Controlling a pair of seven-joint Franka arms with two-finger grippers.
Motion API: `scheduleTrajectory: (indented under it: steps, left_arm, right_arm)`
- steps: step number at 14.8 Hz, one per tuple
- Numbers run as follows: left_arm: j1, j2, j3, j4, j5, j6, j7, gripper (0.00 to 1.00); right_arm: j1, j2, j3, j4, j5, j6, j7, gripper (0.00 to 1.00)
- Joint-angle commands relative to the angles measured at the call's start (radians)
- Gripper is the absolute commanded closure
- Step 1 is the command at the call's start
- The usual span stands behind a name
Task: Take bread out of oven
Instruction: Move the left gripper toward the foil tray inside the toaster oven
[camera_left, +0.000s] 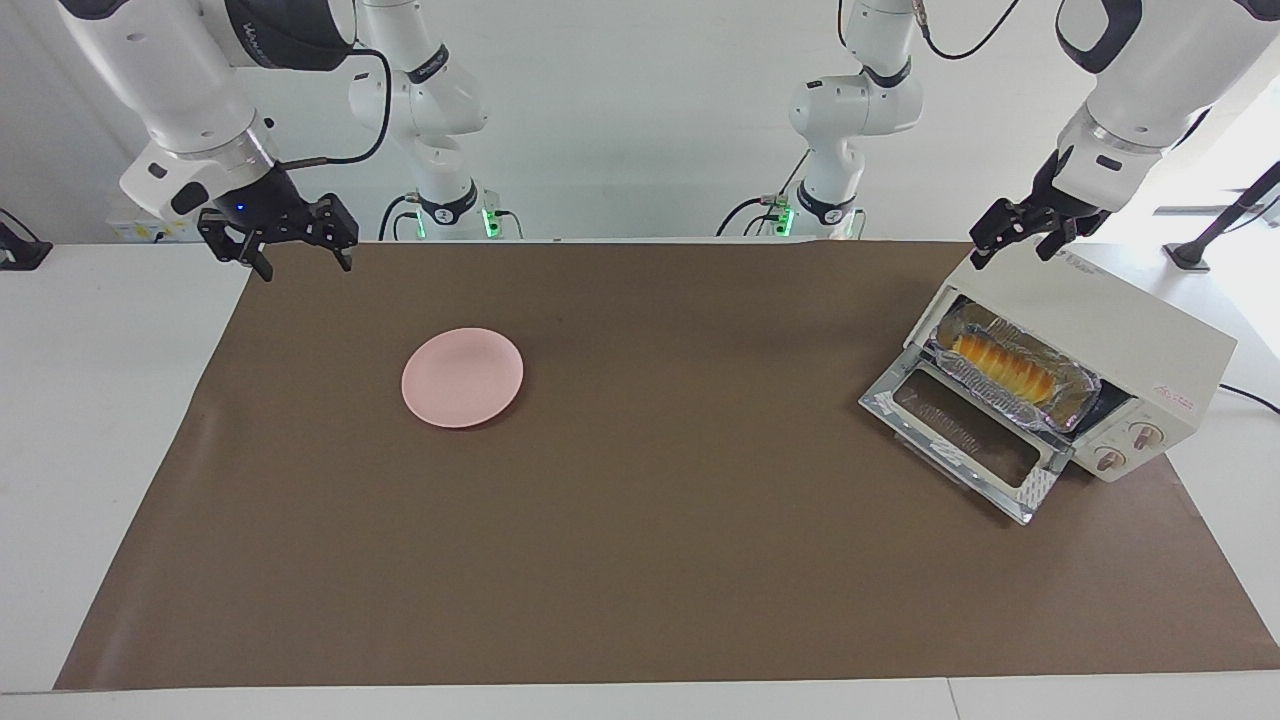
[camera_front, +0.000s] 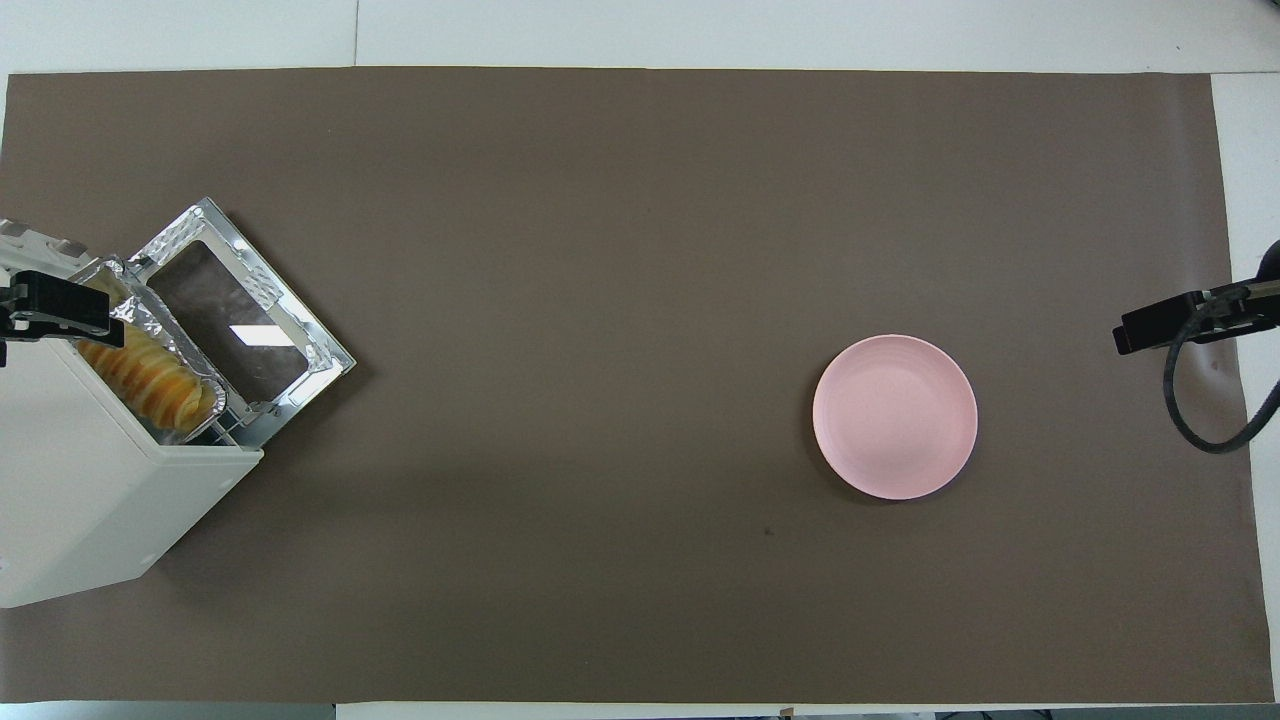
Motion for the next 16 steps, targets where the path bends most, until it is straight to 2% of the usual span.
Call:
scheduleTrajectory:
  steps: [1, 5, 9, 11, 13, 16]
  left_arm:
    - [0.007, -0.028, -0.005, -0.029, 0.015, 0.001, 0.003, 0.0]
    - [0.005, -0.031, -0.005, -0.039, 0.016, -0.005, 0.002, 0.0]
    - [-0.006, -0.025, -0.005, -0.068, 0.033, 0.087, -0.01, 0.0]
    - [-0.009, 0.028, -0.005, -0.058, 0.044, 0.108, -0.052, 0.0]
    - [-0.01, 0.061, -0.01, -0.067, 0.044, 0.2, -0.159, 0.0]
    - [-0.071, 0.197, -0.01, -0.029, 0.073, 0.233, -0.318, 0.0]
  right_arm:
    - [-0.006, -0.008, 0.004, -0.005, -0.007, -0.009, 0.008, 0.0]
    - [-0.006, -0.008, 0.004, -0.004, -0.006, -0.009, 0.008, 0.0]
    - [-0.006, -0.008, 0.004, -0.005, -0.007, -0.009, 0.008, 0.0]
    - [-0.006, -0.008, 0.004, -0.005, -0.006, -0.009, 0.008, 0.0]
    - [-0.006, -0.008, 0.004, -0.005, -0.006, -0.009, 0.008, 0.0]
    - [-0.006, -0.008, 0.004, -0.005, -0.007, -0.009, 0.008, 0.0]
